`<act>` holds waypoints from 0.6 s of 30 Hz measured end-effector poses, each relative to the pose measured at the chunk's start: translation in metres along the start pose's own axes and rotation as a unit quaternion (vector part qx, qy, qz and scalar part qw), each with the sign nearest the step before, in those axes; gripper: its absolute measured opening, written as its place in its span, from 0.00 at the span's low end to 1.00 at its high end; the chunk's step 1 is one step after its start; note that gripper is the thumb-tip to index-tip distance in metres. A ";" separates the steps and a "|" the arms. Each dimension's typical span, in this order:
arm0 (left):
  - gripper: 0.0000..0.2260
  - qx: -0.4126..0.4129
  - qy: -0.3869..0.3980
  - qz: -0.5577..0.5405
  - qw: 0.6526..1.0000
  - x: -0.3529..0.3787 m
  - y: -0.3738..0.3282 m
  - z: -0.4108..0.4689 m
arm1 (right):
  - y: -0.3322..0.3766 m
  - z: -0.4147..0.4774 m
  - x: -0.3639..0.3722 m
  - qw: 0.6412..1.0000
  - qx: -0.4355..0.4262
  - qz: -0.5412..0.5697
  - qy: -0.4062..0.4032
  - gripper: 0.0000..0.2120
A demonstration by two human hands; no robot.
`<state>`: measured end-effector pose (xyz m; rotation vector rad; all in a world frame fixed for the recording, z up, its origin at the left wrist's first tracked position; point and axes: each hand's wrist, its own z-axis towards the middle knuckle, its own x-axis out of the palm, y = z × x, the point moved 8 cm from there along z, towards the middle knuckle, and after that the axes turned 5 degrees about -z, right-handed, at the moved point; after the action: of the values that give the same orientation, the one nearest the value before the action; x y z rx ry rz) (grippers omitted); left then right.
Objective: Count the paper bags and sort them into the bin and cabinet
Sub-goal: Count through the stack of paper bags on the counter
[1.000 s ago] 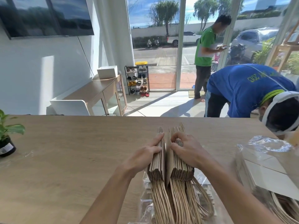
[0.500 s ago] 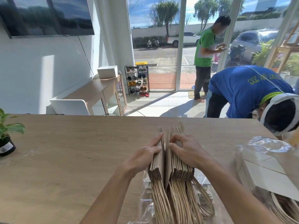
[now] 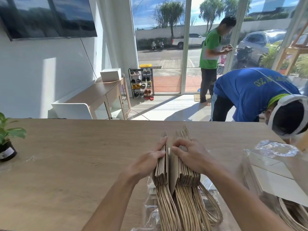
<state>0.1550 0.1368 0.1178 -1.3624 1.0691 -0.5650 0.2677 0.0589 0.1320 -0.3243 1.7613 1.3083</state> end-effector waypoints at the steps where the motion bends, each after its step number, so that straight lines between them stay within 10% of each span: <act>1: 0.23 0.000 0.001 0.000 1.000 0.001 0.000 0.001 | 0.000 -0.001 0.000 1.000 0.001 -0.002 0.001 0.08; 18: 0.22 0.001 0.004 -0.010 1.000 -0.002 0.007 0.004 | 0.001 0.001 0.001 1.000 -0.002 0.007 0.001 0.11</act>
<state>0.1560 0.1418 0.1113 -1.3720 1.0613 -0.5870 0.2671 0.0608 0.1322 -0.3160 1.7649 1.3217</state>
